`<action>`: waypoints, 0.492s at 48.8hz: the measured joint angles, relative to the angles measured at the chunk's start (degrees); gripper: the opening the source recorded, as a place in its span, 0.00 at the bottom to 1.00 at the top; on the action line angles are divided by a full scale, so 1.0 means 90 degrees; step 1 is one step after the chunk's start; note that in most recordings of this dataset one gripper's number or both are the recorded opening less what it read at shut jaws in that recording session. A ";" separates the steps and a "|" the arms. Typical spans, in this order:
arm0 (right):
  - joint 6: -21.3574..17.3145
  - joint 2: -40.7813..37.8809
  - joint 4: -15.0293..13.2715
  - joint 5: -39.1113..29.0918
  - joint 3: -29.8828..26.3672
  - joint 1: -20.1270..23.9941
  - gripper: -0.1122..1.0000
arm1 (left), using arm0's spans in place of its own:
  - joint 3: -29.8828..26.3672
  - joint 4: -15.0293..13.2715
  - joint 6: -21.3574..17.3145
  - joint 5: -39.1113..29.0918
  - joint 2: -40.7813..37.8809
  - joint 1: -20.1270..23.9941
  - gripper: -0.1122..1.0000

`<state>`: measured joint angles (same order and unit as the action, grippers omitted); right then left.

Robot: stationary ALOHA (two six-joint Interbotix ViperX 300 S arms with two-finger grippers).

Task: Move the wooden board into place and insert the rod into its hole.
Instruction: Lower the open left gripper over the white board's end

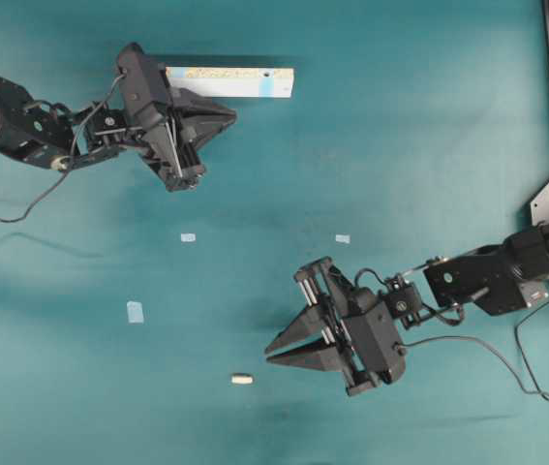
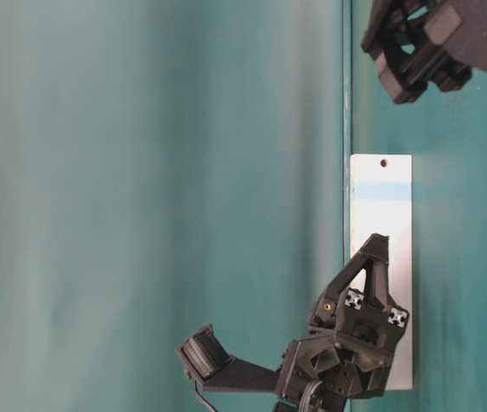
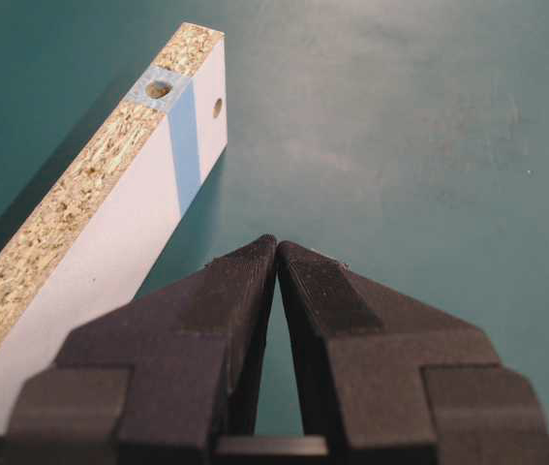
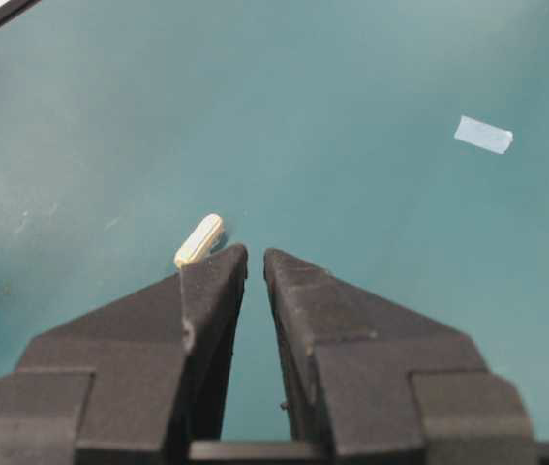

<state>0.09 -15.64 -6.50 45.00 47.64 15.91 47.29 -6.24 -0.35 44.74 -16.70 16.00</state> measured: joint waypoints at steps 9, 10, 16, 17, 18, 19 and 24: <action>-0.0059 0.0156 0.0000 -0.0596 -0.0020 0.0000 0.10 | -0.0098 0.0195 0.0029 -0.1143 0.0371 -0.0059 0.10; -0.0059 0.0195 0.0000 -0.0732 -0.0039 0.0000 0.09 | -0.0117 0.0195 0.0029 -0.1309 0.0410 -0.0068 0.10; -0.0068 0.0479 0.0000 -0.1582 -0.0156 0.0000 0.10 | -0.0205 0.0205 0.0029 -0.2139 0.0693 -0.0068 0.11; -0.0068 0.0537 0.0000 -0.1748 -0.0186 0.0000 0.10 | -0.0225 0.0205 0.0029 -0.2236 0.0742 -0.0078 0.12; -0.0068 0.0586 0.0000 -0.1855 -0.0205 0.0000 0.10 | -0.0234 0.0205 0.0029 -0.2324 0.0781 -0.0078 0.15; -0.0068 0.0635 0.0000 -0.1963 -0.0225 0.0000 0.11 | -0.0244 0.0215 0.0020 -0.2393 0.0820 -0.0078 0.18; -0.0068 0.0850 0.0000 -0.2383 -0.0303 0.0000 0.26 | -0.0283 0.0225 0.0020 -0.2764 0.1084 -0.0146 0.42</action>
<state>-0.53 -8.00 -6.50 23.55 44.91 15.91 44.74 -4.22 -0.18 19.86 -6.94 14.68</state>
